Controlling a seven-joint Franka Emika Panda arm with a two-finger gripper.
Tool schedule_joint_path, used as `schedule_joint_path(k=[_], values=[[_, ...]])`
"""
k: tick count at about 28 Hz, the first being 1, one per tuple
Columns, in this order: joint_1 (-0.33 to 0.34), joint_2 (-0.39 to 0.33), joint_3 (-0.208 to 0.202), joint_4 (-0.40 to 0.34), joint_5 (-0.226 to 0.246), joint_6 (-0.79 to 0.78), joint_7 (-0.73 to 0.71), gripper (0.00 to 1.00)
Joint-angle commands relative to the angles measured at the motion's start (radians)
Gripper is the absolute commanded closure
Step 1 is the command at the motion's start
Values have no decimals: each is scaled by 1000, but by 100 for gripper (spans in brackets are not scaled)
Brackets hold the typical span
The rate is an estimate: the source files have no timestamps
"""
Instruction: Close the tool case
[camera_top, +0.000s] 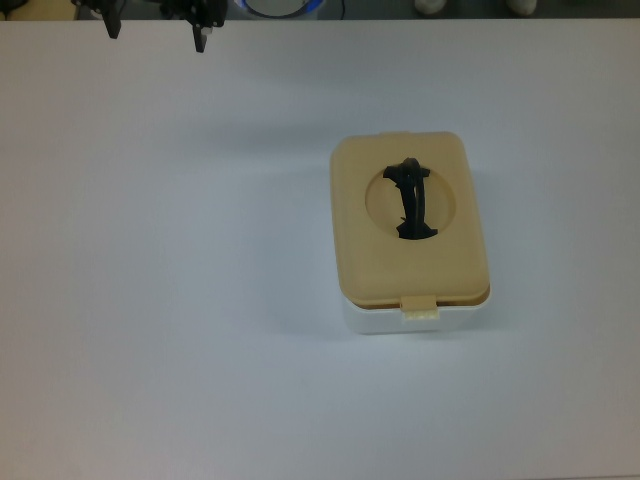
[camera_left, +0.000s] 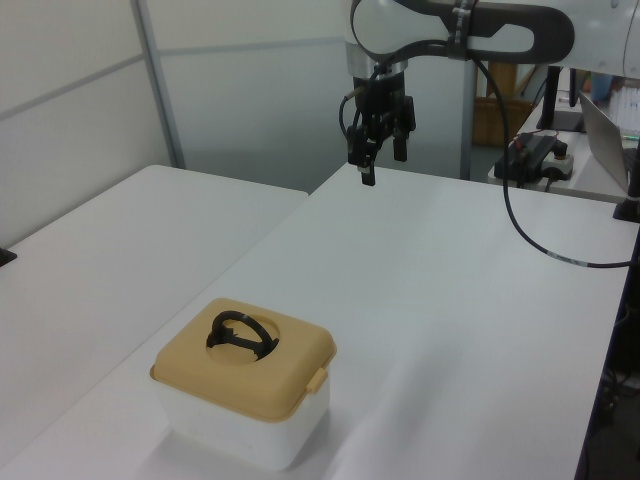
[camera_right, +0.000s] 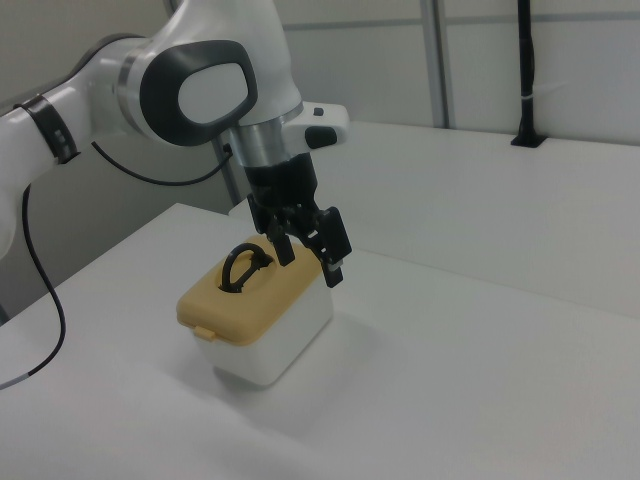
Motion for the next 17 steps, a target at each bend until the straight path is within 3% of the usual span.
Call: schedule_joint_path(k=[1, 17], values=[[-21, -20, -1, -20, 8, -11, -30, 0], [-23, -17, 1, -20, 8, -11, -37, 0]])
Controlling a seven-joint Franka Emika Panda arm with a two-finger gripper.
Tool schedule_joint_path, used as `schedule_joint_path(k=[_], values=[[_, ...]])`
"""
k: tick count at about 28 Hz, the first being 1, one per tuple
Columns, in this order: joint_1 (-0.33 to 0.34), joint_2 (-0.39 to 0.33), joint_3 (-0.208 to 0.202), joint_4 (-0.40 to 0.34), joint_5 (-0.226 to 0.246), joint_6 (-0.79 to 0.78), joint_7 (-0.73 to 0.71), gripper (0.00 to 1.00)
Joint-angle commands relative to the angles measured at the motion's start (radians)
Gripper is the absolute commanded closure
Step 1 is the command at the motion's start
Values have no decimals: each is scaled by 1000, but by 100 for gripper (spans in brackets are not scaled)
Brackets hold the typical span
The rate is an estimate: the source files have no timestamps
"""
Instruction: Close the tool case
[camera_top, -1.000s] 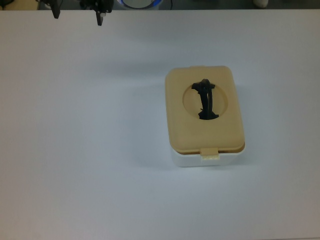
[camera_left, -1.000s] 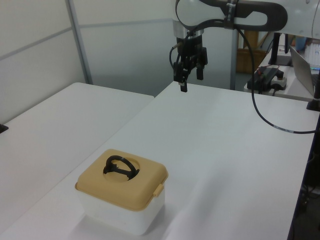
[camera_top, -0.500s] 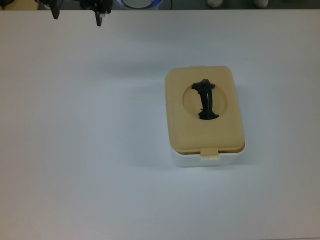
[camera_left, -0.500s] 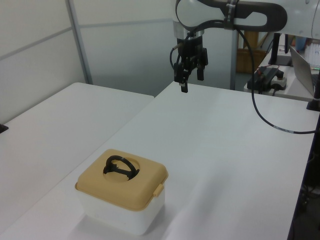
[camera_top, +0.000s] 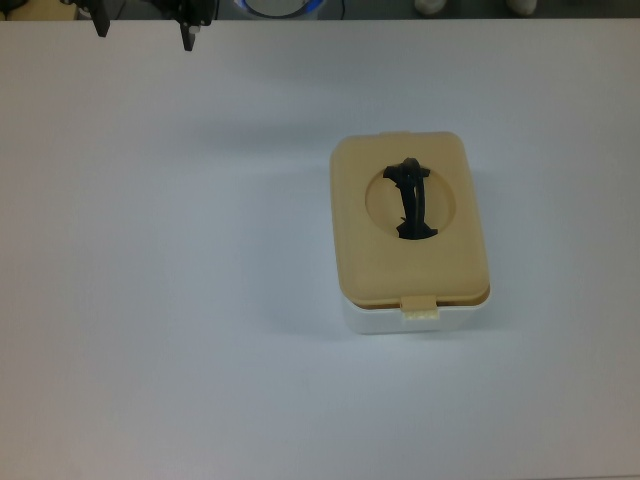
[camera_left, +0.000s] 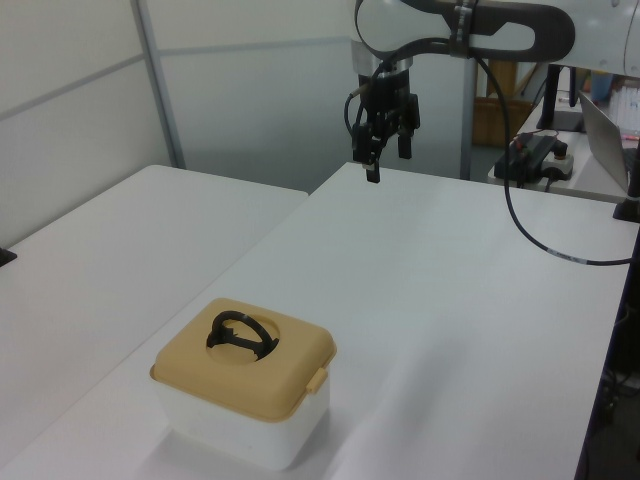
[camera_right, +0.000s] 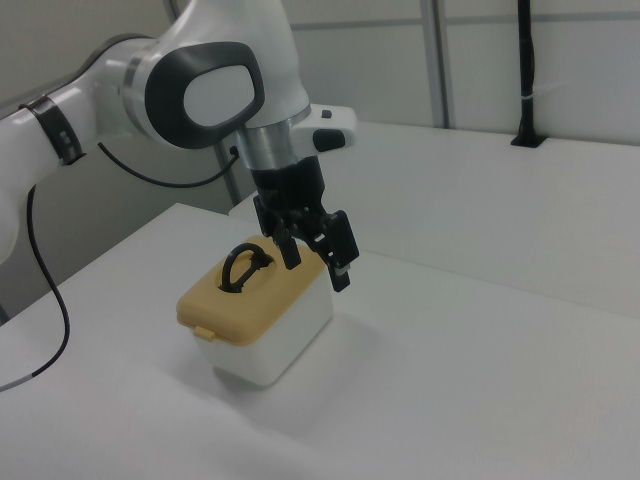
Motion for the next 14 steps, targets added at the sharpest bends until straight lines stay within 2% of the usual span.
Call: schedule_joint_path(k=[1, 14], values=[[-2, -17, 1, -19, 8, -11, -22, 0], [-3, -11, 1, -21, 6, -7, -22, 0]])
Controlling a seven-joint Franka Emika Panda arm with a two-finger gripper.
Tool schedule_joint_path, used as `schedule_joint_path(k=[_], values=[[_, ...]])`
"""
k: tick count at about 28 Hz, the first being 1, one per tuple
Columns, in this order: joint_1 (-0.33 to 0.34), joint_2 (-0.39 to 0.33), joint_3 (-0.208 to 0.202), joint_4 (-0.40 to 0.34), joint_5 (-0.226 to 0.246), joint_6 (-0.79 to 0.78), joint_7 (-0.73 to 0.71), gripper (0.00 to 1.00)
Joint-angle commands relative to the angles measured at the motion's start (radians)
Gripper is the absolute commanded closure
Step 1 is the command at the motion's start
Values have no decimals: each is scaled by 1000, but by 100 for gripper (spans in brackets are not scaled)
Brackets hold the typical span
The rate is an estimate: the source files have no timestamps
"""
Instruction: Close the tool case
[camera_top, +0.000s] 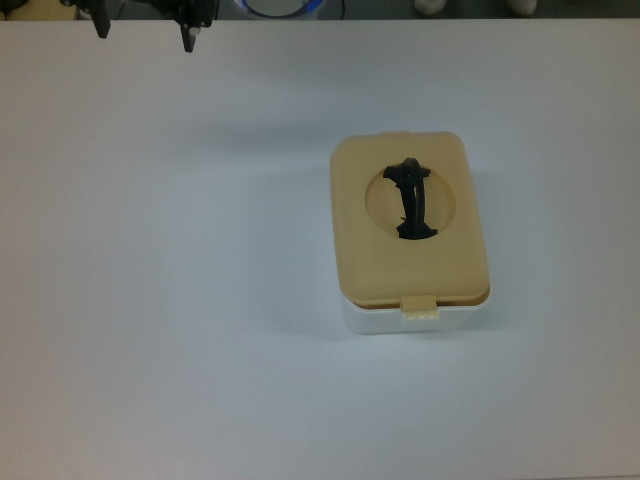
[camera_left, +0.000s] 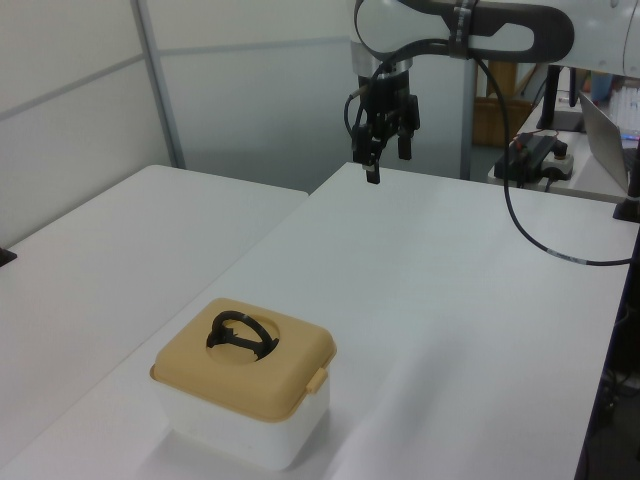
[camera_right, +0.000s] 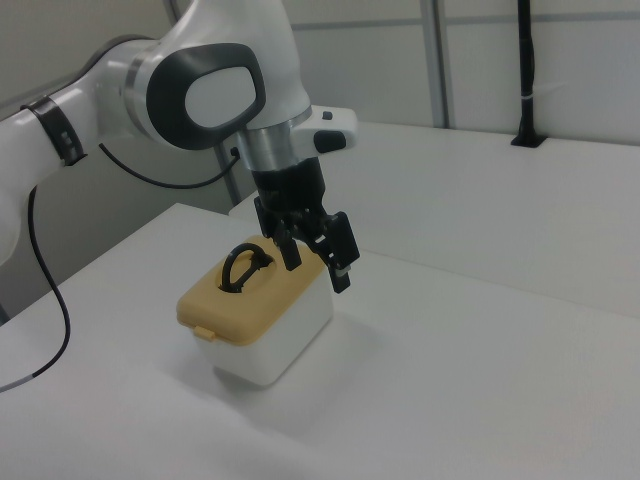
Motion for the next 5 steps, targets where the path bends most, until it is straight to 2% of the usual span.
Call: schedule_joint_path(k=[1, 5], values=[[-3, -12, 1, -19, 8, -7, -21, 0], [-3, -10, 1, -18, 6, -5, -21, 0]])
